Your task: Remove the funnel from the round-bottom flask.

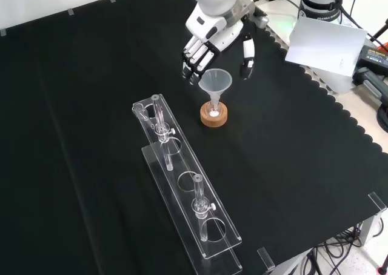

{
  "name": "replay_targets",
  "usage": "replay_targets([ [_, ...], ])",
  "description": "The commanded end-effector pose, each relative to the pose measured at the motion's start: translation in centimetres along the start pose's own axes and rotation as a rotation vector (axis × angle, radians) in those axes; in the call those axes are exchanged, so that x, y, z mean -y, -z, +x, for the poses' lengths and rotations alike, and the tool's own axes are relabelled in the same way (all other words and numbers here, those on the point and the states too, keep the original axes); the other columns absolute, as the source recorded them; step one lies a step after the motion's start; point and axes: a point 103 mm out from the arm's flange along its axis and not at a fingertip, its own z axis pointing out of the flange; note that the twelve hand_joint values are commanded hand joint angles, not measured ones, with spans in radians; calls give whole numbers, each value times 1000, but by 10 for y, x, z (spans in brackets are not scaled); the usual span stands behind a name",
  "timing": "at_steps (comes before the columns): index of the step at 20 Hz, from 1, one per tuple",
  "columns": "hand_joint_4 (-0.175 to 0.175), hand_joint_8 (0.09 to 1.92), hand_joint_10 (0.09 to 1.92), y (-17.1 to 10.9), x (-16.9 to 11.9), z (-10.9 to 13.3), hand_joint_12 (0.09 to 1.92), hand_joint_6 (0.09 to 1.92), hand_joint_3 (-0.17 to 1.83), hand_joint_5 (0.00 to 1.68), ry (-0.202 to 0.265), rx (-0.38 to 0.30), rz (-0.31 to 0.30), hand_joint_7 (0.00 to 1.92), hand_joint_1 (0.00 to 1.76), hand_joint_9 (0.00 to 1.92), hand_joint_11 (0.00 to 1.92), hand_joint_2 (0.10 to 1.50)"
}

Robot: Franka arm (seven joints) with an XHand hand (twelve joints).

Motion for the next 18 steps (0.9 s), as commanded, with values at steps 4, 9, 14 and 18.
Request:
replay_targets([
  [4,-11,359,858,-11,-17,-2,1522,87,299,89,5,7,12,0,644,72,192,635],
  [9,-11,363,857,-18,-23,-3,1522,87,295,87,3,16,28,0,644,74,200,636],
  [14,-12,400,858,-25,-26,-6,1518,87,288,98,-13,26,32,0,645,90,214,639],
  [18,-17,525,832,-27,-26,-6,1504,87,276,144,-17,25,39,0,649,161,253,645],
])
